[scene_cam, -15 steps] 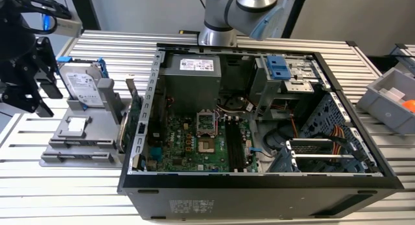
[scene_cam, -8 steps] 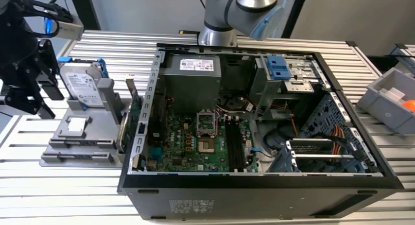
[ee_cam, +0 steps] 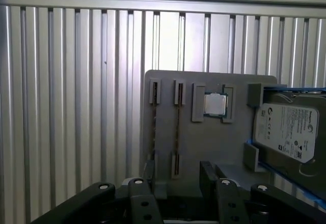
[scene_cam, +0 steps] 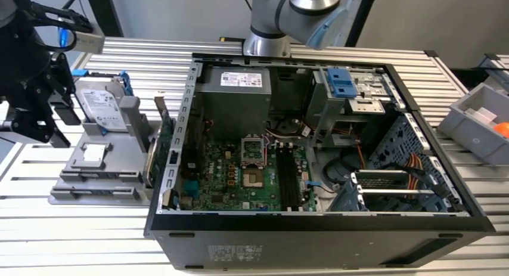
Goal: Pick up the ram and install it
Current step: 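Pick up the ram and move it above insertion slot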
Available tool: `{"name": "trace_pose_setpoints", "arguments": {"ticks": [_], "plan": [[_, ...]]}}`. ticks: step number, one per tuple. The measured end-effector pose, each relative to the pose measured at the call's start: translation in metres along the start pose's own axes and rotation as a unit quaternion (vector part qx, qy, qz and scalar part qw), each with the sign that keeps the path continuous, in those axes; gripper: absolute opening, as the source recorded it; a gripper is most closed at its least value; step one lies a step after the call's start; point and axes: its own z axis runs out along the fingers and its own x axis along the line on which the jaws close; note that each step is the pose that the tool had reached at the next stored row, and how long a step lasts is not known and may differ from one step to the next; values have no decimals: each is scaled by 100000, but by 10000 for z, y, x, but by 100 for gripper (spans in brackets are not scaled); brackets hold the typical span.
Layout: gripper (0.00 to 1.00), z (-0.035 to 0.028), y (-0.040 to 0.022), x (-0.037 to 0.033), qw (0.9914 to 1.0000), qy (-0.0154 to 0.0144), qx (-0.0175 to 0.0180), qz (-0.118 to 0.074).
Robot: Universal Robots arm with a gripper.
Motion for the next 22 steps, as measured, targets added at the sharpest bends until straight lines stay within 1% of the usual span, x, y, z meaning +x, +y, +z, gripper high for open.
{"name": "trace_pose_setpoints", "arguments": {"ticks": [6,22], "plan": [[100,37,0,-9,100000,10,0,2],[100,107,0,-30,100000,122,-1,1]]}}
